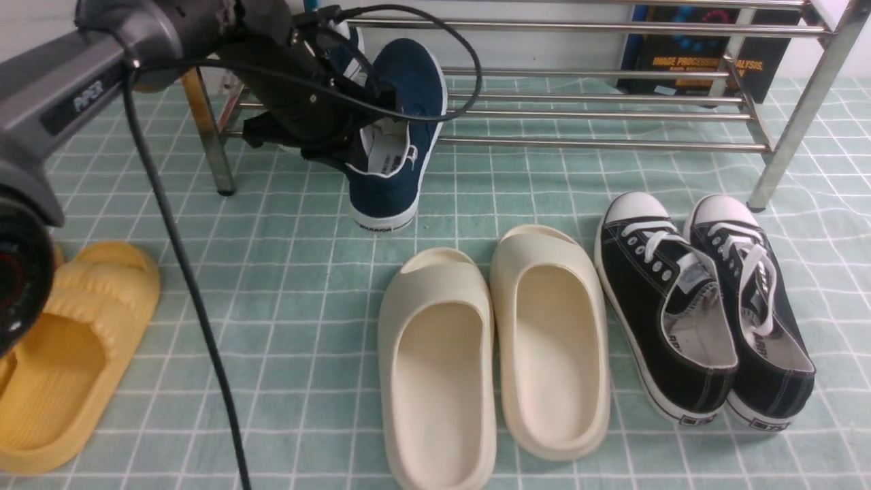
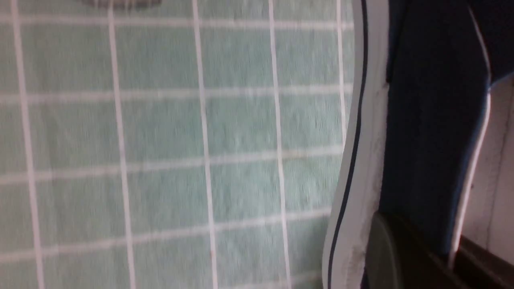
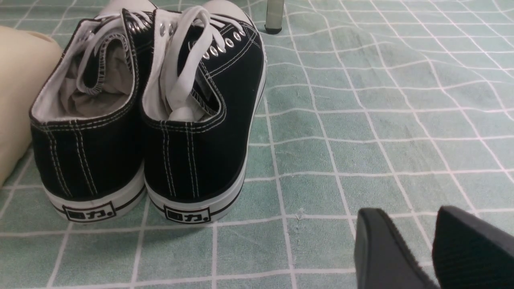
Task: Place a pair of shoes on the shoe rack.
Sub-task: Use the left arm to put a shoe into the shoe rack
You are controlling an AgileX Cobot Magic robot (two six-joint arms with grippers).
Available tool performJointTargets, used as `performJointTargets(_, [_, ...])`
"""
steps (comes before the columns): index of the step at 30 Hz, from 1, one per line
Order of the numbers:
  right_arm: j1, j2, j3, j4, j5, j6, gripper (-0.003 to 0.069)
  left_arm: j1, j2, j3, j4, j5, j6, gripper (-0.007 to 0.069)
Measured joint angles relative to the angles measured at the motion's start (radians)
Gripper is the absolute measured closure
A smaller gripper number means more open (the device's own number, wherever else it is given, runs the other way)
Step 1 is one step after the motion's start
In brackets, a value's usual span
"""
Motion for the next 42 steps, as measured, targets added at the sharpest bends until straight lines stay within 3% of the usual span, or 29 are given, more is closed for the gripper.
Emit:
performJointTargets(8, [0.000, 0.000, 0.000, 0.000, 0.000, 0.001, 0.0419, 0.000, 0.135, -0.192, 0.047, -0.041, -0.094, 0.0629])
performJointTargets(17, [0.000, 0.000, 0.000, 0.000, 0.000, 0.001, 0.0419, 0.001, 0.156, -0.198, 0.090, -0.139, -0.117, 0.0598])
performJointTargets(29, [0.000, 0.000, 0.000, 0.000, 0.000, 0.002, 0.0419, 0.001, 0.156, -0.207, 0.122, -0.240, -0.110, 0.0419])
performJointTargets(36, [0.000, 0.000, 0.000, 0.000, 0.000, 0.002, 0.0419, 0.001, 0.145, -0.208, 0.130, -0.230, -0.109, 0.0386])
performJointTargets(42, [0.000, 0.000, 0.000, 0.000, 0.000, -0.001, 0.0419, 0.000, 0.045, -0.208, 0.159, -0.099, -0.054, 0.0387])
